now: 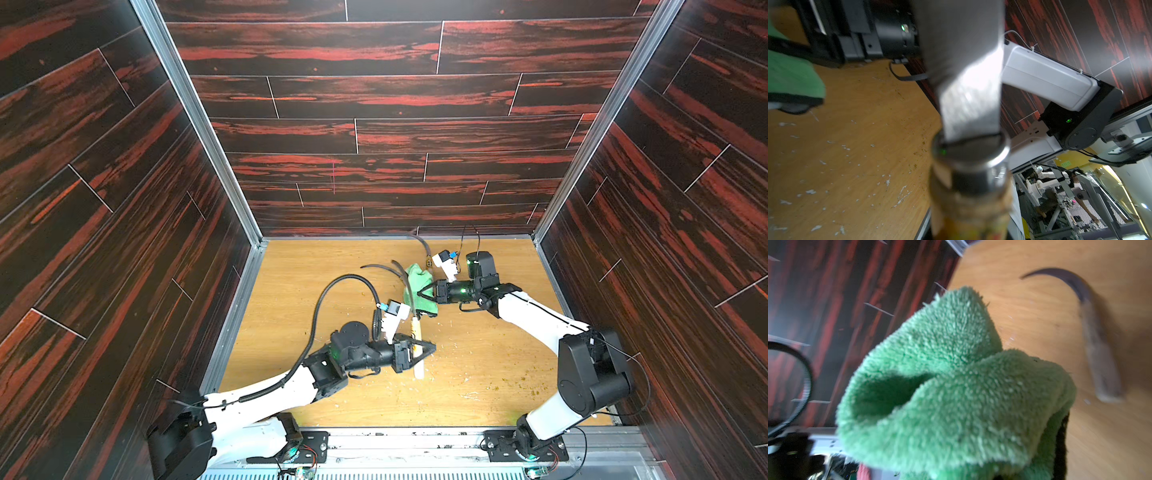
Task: Wipe small sickles with rags
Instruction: Wipe the small sickle, then place the small sickle at the center of the board, then place the rag at the center of the board.
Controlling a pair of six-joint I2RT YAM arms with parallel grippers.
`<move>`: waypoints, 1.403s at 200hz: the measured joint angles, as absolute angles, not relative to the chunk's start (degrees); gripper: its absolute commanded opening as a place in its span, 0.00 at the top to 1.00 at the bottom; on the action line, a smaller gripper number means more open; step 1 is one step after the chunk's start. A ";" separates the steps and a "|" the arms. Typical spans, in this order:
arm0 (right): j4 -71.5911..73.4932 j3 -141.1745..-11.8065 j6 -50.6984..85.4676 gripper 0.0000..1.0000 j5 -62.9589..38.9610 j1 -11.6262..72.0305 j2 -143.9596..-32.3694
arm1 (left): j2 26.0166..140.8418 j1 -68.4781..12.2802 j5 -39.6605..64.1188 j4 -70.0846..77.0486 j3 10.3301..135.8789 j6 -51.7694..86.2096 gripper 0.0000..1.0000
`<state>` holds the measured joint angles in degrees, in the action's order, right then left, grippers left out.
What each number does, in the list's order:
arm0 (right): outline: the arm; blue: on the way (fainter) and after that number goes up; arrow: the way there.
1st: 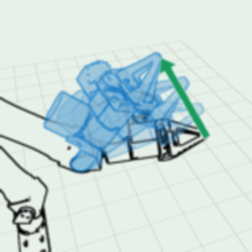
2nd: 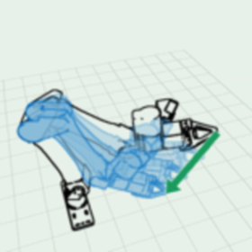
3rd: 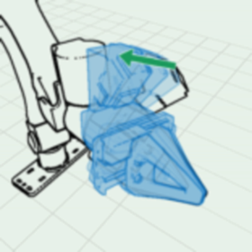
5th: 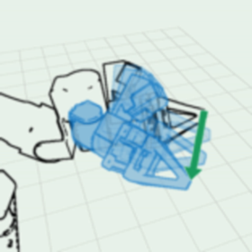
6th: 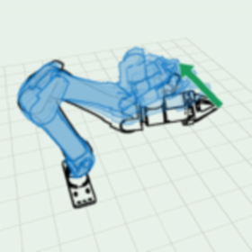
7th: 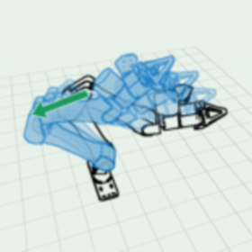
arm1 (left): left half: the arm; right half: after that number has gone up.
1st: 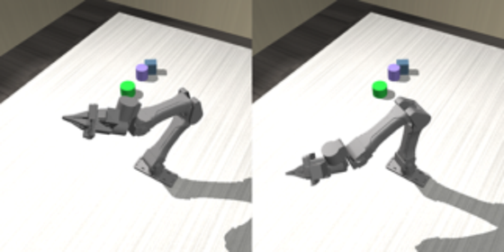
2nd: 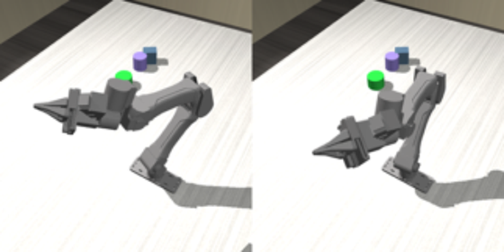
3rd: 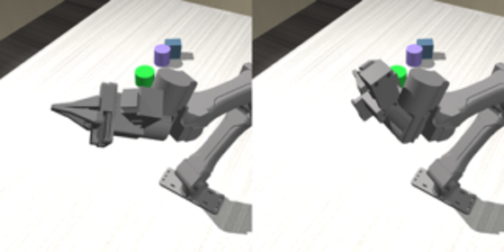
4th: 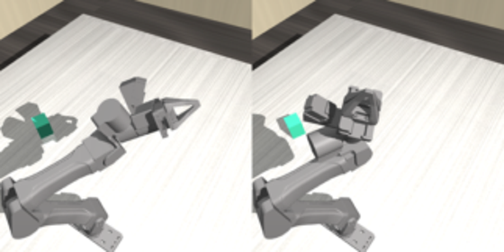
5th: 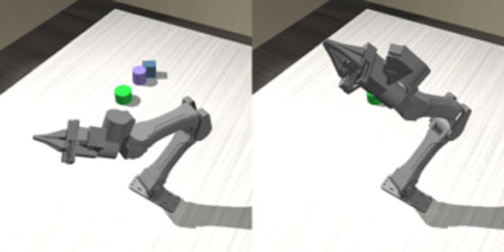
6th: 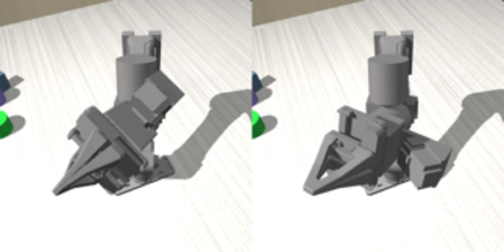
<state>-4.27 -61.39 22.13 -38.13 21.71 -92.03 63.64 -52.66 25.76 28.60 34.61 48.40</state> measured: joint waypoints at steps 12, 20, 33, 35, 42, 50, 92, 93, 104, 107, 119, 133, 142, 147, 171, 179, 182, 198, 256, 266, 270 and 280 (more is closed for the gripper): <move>-7.86 -61.30 21.10 1.00 -35.24 21.71 -90.54 | 62.74 -51.27 24.97 26.28 34.61 47.75 1.00; -10.13 -61.30 20.45 1.00 -33.39 21.71 -89.10 | 62.22 -50.17 24.40 24.40 34.61 47.24 1.00; -13.61 -61.19 19.31 1.00 -30.22 21.71 -85.95 | 61.80 -48.64 23.16 21.17 34.63 46.19 1.00; -14.11 -61.19 19.20 1.00 -29.71 21.71 -85.43 | 61.76 -48.45 22.92 20.62 34.63 46.04 1.00; -15.86 -61.17 18.61 1.00 -28.01 21.71 -83.42 | 61.71 -47.79 22.09 18.70 34.63 45.39 1.00; -17.61 -61.17 18.09 1.00 -26.35 21.71 -81.43 | 61.71 -47.22 21.17 16.58 34.63 44.66 1.00; -24.97 -61.01 16.71 1.00 -17.65 21.61 -74.98 | 61.78 -46.59 16.38 4.03 36.29 40.07 1.00; -25.04 -61.01 16.71 1.00 -17.52 21.58 -74.96 | 61.80 -46.59 16.29 3.86 36.34 39.99 1.00; -26.28 -60.64 16.62 1.00 -15.73 21.45 -74.87 | 61.84 -46.52 14.79 0.84 37.36 38.94 1.00; -26.63 -60.49 16.62 1.00 -15.18 21.43 -74.89 | 61.89 -46.50 14.31 0.14 37.67 38.65 1.00; -28.05 -59.77 16.62 1.00 -13.21 21.26 -75.00 | 62.35 -46.44 12.05 -3.14 39.13 37.60 1.00; -29.87 -59.53 16.67 1.00 -11.22 21.06 -75.83 | 63.83 -46.22 9.30 -6.98 41.08 36.51 1.00; -30.48 -59.53 16.71 1.00 -10.28 20.84 -76.79 | 65.45 -46.06 7.62 -9.58 42.63 35.94 1.00; -30.65 -59.48 16.78 1.00 -9.82 20.73 -77.45 | 66.76 -45.95 6.76 -11.00 43.55 35.70 1.00; -31.66 -59.18 17.08 1.00 -7.94 20.10 -80.75 | 73.10 -45.54 4.54 -15.77 46.48 34.65 1.00; -31.94 -58.83 17.17 1.00 -7.35 19.84 -81.67 | 75.46 -45.34 4.32 -17.23 47.22 34.39 1.00; -32.10 -58.72 17.26 1.00 -7.16 19.79 -81.93 | 76.23 -45.28 4.23 -17.69 47.46 34.24 1.00; -32.58 -58.13 17.41 0.99 -6.26 19.42 -83.42 | 80.31 -45.04 3.90 -19.51 48.23 33.85 1.00; -32.53 -55.00 17.96 0.95 -5.08 18.81 -85.76 | 87.33 -44.12 3.86 -21.52 48.97 32.75 1.00; -32.51 -54.98 17.98 0.94 -5.08 18.76 -86.00 | 88.25 -43.92 3.86 -21.67 49.58 32.49 1.00; -32.47 -54.98 17.98 0.94 -5.08 18.76 -86.13 | 88.58 -43.86 3.88 -21.74 49.80 32.36 1.00; -32.40 -54.94 17.98 0.94 -5.08 18.74 -86.26 | 89.23 -43.64 3.88 -22.00 50.41 32.16 1.00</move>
<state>-32.40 -54.94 17.98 -5.08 18.74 -86.26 89.23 -43.64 3.88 -22.00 50.41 32.16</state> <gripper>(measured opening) 0.118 0.254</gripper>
